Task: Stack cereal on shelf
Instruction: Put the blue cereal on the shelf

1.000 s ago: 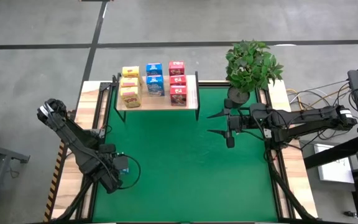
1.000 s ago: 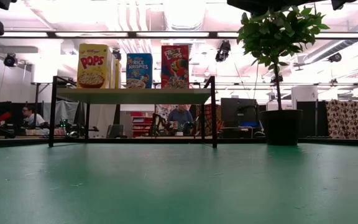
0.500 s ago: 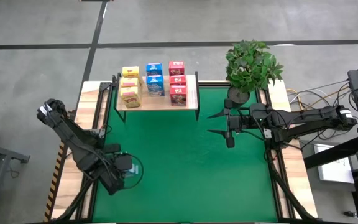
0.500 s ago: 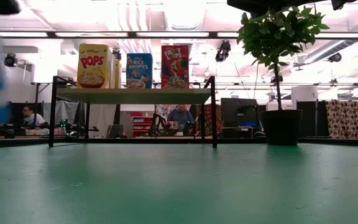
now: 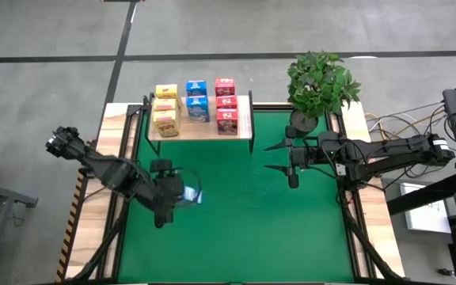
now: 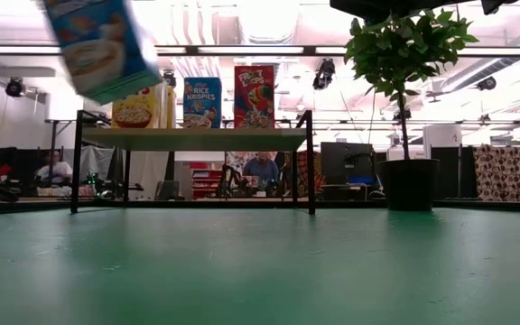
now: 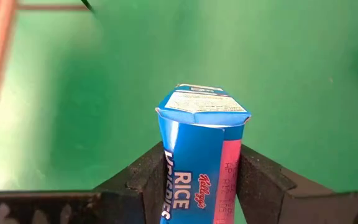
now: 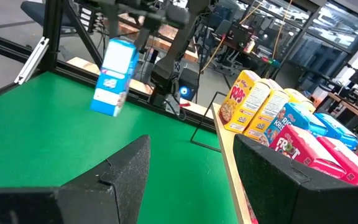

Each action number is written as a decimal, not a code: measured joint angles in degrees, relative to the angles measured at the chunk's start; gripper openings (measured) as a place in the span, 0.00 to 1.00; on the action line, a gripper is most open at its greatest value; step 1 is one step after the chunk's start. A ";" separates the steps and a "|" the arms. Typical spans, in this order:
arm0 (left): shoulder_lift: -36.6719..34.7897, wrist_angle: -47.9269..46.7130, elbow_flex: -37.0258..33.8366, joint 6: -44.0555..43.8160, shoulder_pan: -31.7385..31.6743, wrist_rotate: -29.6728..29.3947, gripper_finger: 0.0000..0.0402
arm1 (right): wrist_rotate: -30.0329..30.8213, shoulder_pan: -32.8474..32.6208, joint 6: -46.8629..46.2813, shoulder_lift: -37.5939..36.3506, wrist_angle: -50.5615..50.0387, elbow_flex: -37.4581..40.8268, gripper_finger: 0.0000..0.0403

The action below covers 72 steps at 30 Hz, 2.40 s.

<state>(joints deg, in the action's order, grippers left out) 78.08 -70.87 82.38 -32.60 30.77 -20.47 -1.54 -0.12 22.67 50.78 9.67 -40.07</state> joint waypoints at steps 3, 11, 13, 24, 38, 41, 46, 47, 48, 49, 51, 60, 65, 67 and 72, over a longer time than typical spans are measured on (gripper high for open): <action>0.00 -0.11 2.51 4.60 -3.77 0.00 0.36 | 0.00 0.00 0.05 0.01 0.00 0.00 0.55; 0.20 -0.43 7.69 12.64 -14.95 1.61 0.36 | 0.00 0.00 0.42 0.01 -0.04 0.00 0.55; 0.20 -0.44 8.35 14.58 -17.66 2.73 0.36 | 0.00 0.00 0.42 0.01 -0.07 0.00 0.55; 0.36 1.33 11.37 25.55 -29.36 4.62 0.36 | 0.00 0.00 0.31 0.01 -0.09 0.00 0.55; 7.37 -11.47 26.25 39.39 -36.80 5.03 0.36 | 0.00 0.02 -0.17 0.01 -0.04 0.00 0.55; 9.41 -13.18 29.91 41.84 -37.81 5.03 0.36 | 0.00 0.02 -0.19 0.01 -0.02 0.00 0.55; 12.46 -17.30 35.55 45.10 -39.51 5.06 0.36 | 0.00 0.02 -0.19 0.01 -0.04 0.00 0.55; 13.01 -17.79 36.46 45.16 -39.93 5.12 0.36 | 0.00 0.01 -0.19 0.00 -0.04 0.00 0.55; 13.55 -18.10 37.29 45.16 -40.44 5.46 0.36 | 0.00 0.01 -0.19 0.01 -0.05 0.00 0.55; 14.07 -18.30 37.99 45.18 -40.98 6.21 0.36 | 0.00 0.01 -0.19 0.01 -0.09 0.00 0.55; 15.13 -18.93 39.07 45.48 -42.15 8.39 0.36 | 0.00 0.00 -0.33 0.01 -0.25 0.00 0.55; 17.89 -19.19 38.83 46.69 -47.88 9.80 0.36 | 0.00 0.01 -1.22 0.01 -0.96 0.00 0.55; 18.90 -19.17 38.72 46.73 -49.55 11.17 0.36 | 0.00 0.01 -1.77 0.01 -1.45 0.00 0.55; 19.38 -19.17 38.72 46.73 -49.87 11.17 0.36 | 0.00 0.01 -1.91 0.01 -1.49 0.00 0.55; 21.05 -19.15 38.63 47.44 -49.91 11.15 0.36 | 0.02 0.01 -2.63 0.01 -1.78 0.00 0.55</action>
<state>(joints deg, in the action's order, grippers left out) 99.13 -90.01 121.01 14.84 -19.14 -9.32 -1.52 -0.11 20.04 50.78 7.89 -40.07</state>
